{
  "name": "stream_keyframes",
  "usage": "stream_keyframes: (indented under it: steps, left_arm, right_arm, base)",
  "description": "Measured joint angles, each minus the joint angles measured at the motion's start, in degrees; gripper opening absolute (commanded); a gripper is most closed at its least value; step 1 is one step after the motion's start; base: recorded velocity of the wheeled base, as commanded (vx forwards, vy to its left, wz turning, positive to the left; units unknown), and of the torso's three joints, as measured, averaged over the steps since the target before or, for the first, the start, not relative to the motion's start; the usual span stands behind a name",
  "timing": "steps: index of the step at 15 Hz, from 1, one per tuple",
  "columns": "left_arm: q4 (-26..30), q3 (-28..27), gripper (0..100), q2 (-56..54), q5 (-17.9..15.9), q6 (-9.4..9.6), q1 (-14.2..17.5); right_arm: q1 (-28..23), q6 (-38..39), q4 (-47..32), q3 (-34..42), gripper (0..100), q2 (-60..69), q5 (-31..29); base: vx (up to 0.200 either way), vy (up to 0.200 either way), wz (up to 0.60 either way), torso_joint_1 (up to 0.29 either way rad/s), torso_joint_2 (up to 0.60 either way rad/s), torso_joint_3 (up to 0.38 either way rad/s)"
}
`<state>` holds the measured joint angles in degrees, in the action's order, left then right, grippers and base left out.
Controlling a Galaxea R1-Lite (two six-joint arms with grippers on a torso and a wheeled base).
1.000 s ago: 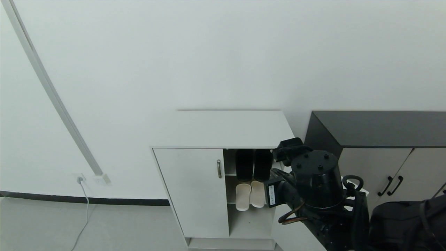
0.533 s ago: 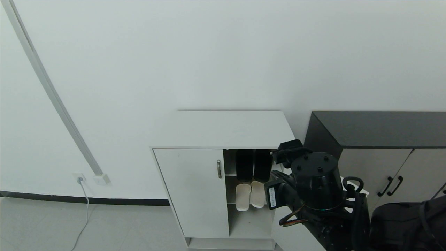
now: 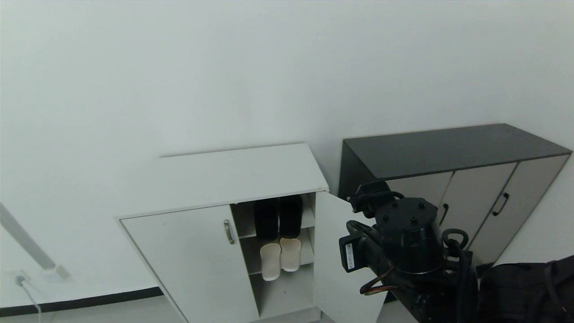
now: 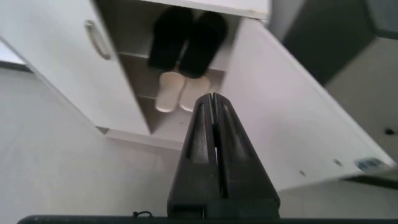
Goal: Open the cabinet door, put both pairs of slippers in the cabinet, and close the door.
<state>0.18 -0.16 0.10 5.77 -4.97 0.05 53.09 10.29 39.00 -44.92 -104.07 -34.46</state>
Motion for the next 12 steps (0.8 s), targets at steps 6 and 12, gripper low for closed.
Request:
stream_keyframes:
  steps: [6,12]
  left_arm:
    - [0.0,0.0,0,0.0,0.0,0.0,0.1]
    - [0.0,0.0,0,0.0,0.0,0.07,0.0]
  right_arm:
    - [-0.4,-0.5,0.0,0.1,0,-0.2,0.0]
    - [-0.3,-0.7,0.1,0.1,0,-0.2,0.0]
  base:
    - [0.0,0.0,0.0,0.0,0.0,0.0]
    - [-0.133,0.0,0.0,0.003,0.0,0.001]
